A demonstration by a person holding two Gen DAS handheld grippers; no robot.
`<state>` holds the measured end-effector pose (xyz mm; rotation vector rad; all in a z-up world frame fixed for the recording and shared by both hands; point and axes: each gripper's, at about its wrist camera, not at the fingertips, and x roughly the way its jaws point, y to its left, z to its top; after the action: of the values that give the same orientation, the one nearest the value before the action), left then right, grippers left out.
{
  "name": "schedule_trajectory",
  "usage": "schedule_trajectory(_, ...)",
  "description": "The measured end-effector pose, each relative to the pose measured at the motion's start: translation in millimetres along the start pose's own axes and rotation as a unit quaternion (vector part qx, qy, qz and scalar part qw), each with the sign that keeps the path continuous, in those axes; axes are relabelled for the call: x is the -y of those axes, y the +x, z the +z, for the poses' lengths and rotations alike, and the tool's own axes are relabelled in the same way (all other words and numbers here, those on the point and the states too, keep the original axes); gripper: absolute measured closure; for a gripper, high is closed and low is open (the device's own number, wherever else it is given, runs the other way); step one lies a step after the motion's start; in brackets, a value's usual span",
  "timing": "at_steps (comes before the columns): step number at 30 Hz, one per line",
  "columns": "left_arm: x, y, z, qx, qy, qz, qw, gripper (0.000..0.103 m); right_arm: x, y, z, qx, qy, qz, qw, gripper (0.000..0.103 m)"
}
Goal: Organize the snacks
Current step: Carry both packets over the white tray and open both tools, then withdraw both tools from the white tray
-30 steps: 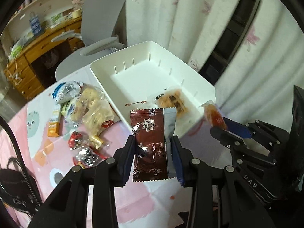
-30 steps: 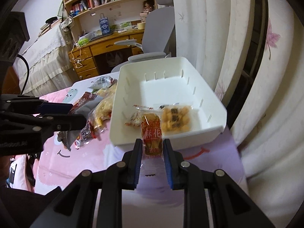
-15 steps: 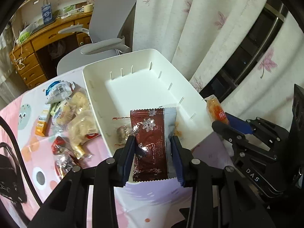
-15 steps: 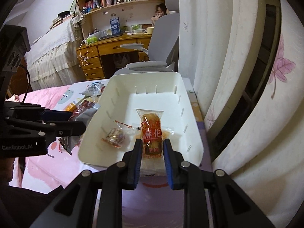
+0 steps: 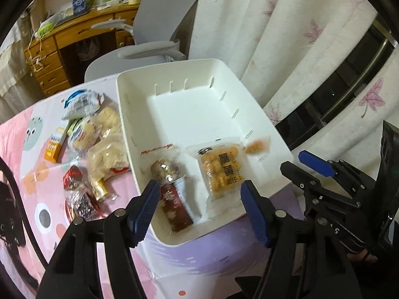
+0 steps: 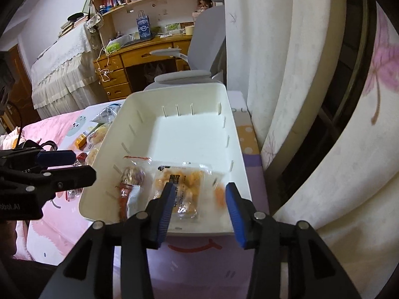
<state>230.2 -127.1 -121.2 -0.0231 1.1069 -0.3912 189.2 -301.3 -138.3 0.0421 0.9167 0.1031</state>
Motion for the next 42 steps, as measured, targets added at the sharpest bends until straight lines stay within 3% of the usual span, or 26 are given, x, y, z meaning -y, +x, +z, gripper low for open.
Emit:
schedule_trajectory(9,-26,-6,-17,-0.015,-0.032,0.02,0.9992,0.033,-5,13,-6,-0.031,0.035,0.024,0.999,0.05)
schedule_trajectory(15,-47,-19,-35,-0.025,-0.053,0.038,0.9976,0.032,-14,17,-12,-0.054,0.067,0.036,0.996,0.05)
schedule_trajectory(24,-105,-51,-75,-0.027,-0.085,0.053,0.9946,0.03,-32,8,-20,-0.067,0.133,0.035,0.988,0.044)
schedule_trajectory(30,-148,-74,-96,-0.031,-0.098,0.049,0.9935,0.028,-45,4,-36,-0.084,0.199,0.022,0.976,0.044)
schedule_trajectory(42,-216,-104,-110,-0.032,-0.073,0.045,0.9958,0.025,-108,4,-79,-0.11,0.286,-0.007,0.952,0.044)
